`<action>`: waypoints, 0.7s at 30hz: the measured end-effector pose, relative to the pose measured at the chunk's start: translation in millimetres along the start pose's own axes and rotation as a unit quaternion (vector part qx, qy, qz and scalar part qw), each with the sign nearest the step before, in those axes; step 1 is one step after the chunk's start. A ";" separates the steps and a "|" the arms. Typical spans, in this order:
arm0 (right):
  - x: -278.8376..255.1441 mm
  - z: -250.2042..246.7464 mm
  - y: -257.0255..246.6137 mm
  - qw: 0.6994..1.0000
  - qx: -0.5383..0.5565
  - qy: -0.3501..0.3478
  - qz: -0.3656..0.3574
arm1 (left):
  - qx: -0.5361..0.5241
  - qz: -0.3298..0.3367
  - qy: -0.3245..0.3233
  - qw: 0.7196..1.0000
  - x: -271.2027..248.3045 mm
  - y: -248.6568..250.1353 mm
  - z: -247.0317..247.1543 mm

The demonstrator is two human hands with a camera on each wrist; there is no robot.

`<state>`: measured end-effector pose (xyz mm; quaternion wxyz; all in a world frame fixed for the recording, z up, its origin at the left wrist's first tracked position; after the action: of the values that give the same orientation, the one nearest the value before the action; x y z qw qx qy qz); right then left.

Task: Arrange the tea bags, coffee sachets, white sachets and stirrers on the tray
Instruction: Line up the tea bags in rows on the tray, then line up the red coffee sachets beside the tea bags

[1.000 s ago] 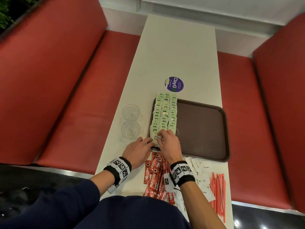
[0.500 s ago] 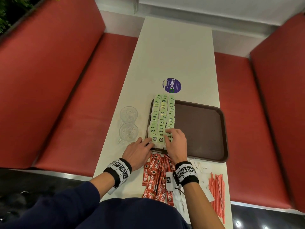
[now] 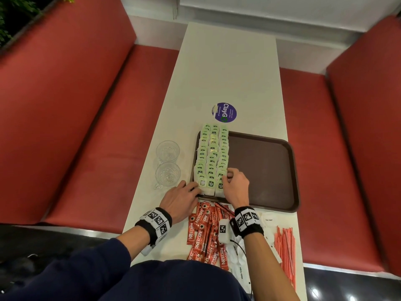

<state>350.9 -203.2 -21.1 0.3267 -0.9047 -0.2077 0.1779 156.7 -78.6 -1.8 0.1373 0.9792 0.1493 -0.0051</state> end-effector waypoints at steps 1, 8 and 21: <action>-1.5 -2.3 -0.8 1.000 0.000 -0.002 -0.001 | -0.008 0.002 -0.001 1.000 0.2 0.1 -2.4; -37.0 -64.4 -20.7 0.998 0.060 0.015 -0.021 | -0.185 -0.029 0.017 0.982 -11.8 -4.5 -36.5; -125.3 -35.5 -8.7 0.930 -0.348 -0.117 0.000 | -0.114 -0.070 -0.168 0.977 -46.1 2.1 -21.6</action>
<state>258.3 -277.2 33.7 -0.0357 -0.9344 -0.2932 0.1990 112.5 -88.1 21.9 0.2709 0.9291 0.1922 -0.1624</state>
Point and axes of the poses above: each hand's wrist, its own x-axis towards the middle knuckle, its own z-axis out of the palm, y = z × x, the point moved 1 cm from there along x, towards the middle knuckle, and after that the axes turned 3 degrees about y, right-handed, at the moved point
